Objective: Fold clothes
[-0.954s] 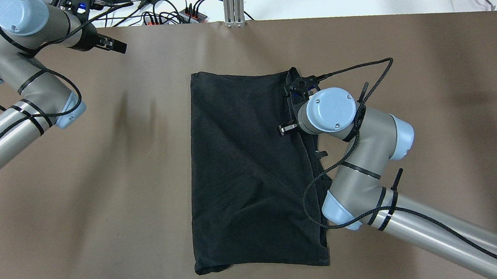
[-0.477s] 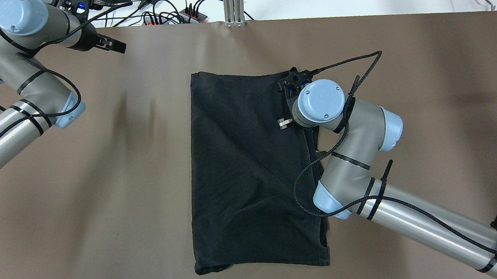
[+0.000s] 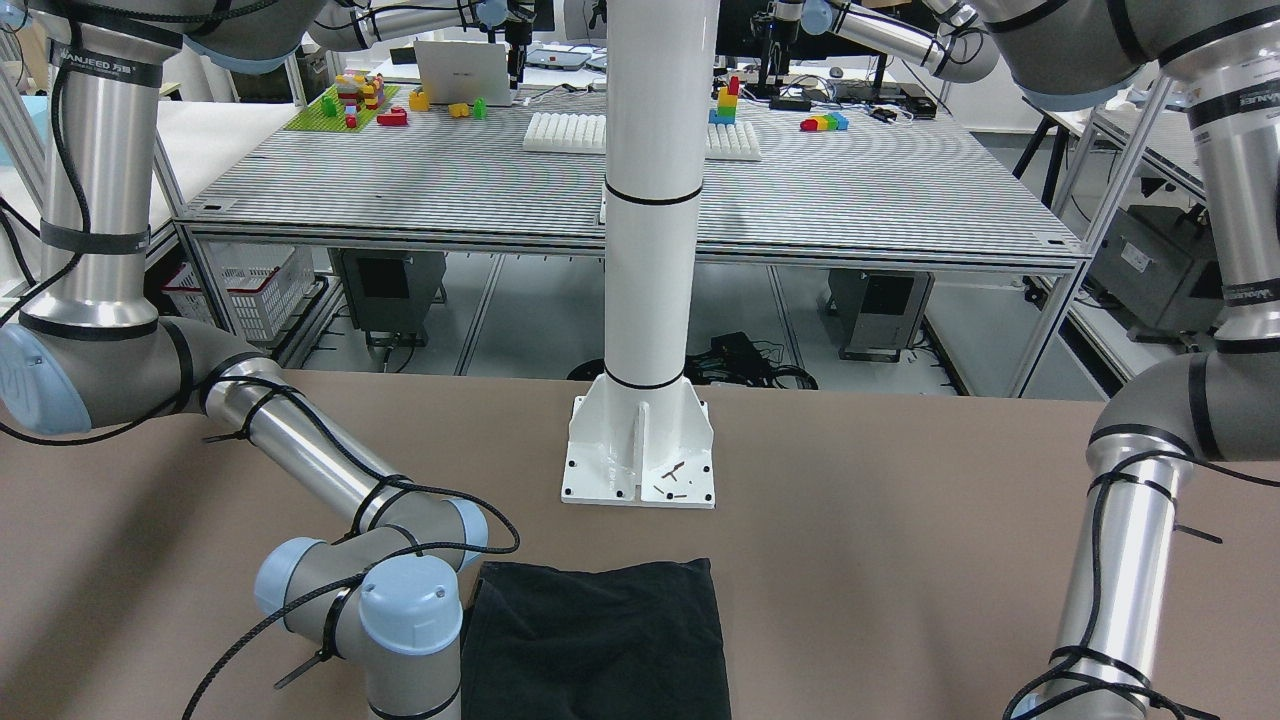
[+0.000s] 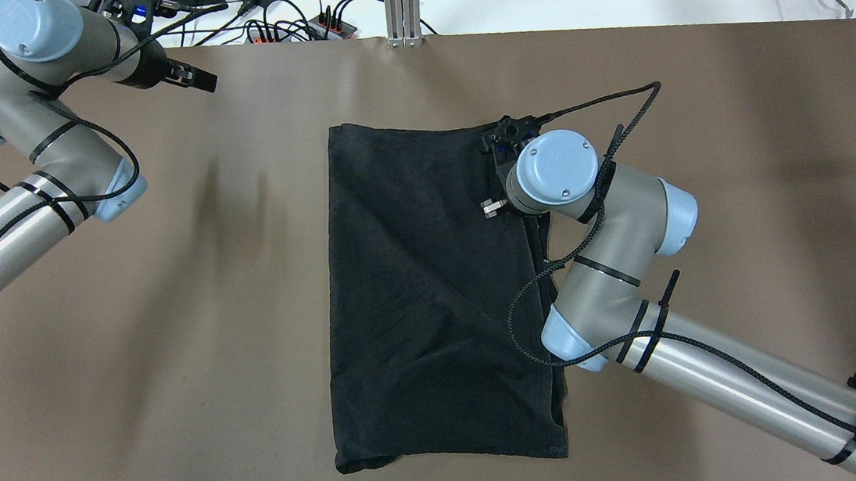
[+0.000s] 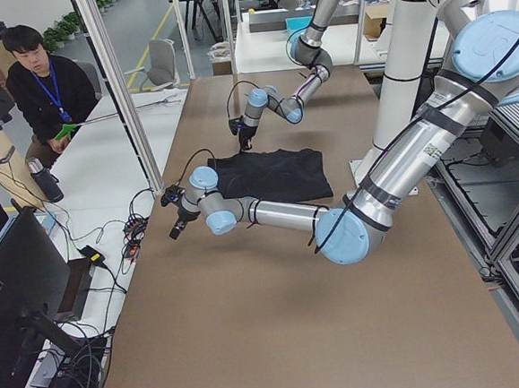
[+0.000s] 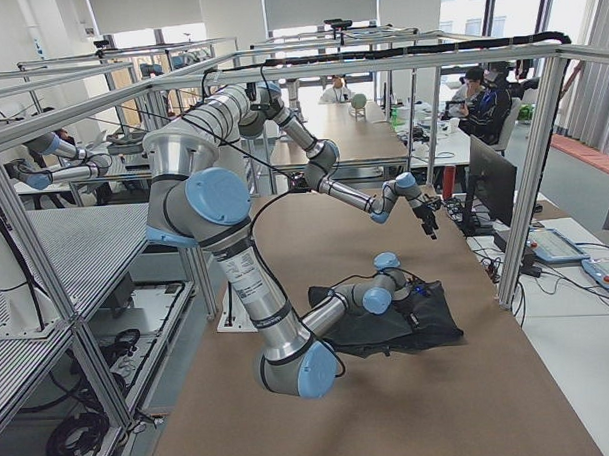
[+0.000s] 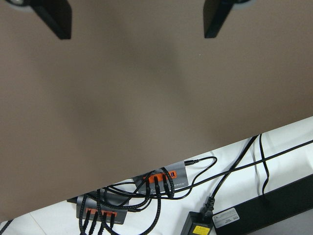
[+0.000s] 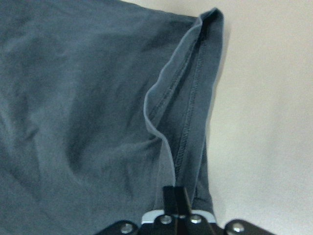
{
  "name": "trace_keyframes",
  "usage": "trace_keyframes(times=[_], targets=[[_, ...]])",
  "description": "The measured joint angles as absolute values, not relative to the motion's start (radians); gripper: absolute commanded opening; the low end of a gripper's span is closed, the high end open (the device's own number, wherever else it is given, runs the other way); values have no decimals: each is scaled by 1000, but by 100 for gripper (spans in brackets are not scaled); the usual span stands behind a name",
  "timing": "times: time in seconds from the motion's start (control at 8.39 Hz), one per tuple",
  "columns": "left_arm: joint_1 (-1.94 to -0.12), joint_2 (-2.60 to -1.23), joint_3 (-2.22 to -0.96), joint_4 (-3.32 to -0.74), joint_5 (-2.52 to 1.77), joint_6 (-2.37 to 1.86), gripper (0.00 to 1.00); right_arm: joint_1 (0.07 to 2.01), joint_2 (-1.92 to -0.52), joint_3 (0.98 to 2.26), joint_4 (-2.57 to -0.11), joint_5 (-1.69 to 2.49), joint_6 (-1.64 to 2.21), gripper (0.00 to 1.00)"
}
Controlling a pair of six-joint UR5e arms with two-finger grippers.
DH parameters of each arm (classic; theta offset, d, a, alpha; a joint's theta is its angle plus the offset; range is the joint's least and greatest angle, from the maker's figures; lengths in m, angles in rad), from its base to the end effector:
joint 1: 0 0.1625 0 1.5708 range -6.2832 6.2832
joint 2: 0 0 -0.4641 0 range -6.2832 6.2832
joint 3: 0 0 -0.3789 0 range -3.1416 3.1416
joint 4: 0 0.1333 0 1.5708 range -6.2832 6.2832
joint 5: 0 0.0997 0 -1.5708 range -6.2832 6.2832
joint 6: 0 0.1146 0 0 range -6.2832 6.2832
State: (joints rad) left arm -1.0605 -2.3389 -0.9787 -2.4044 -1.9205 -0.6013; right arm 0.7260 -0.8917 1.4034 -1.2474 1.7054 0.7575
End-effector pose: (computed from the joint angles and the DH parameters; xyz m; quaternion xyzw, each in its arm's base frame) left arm 0.3281 -0.7787 0.4028 0.3242 0.3806 0.0448 0.8649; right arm -0.4998 -0.6013 0.3404 0.2374 -0.3333 -0.0670 0.9100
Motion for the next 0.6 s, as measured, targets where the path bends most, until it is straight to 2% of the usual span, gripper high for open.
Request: trace_keyframes(times=[0.12, 0.24, 0.36, 0.6], targets=[[-1060, -2338, -979, -2405, -1921, -601, 95, 744, -897, 1395, -1247, 1719, 733, 27], [-1059, -2338, -980, -2405, -1921, -601, 95, 753, -907, 1387, -1245, 1725, 719, 84], [-1057, -2338, -979, -2405, -1921, -601, 95, 756, -921, 1385, -1234, 1727, 715, 93], [-1055, -2339, -979, -2405, -1920, -602, 95, 759, -941, 1383, -1189, 1729, 718, 94]])
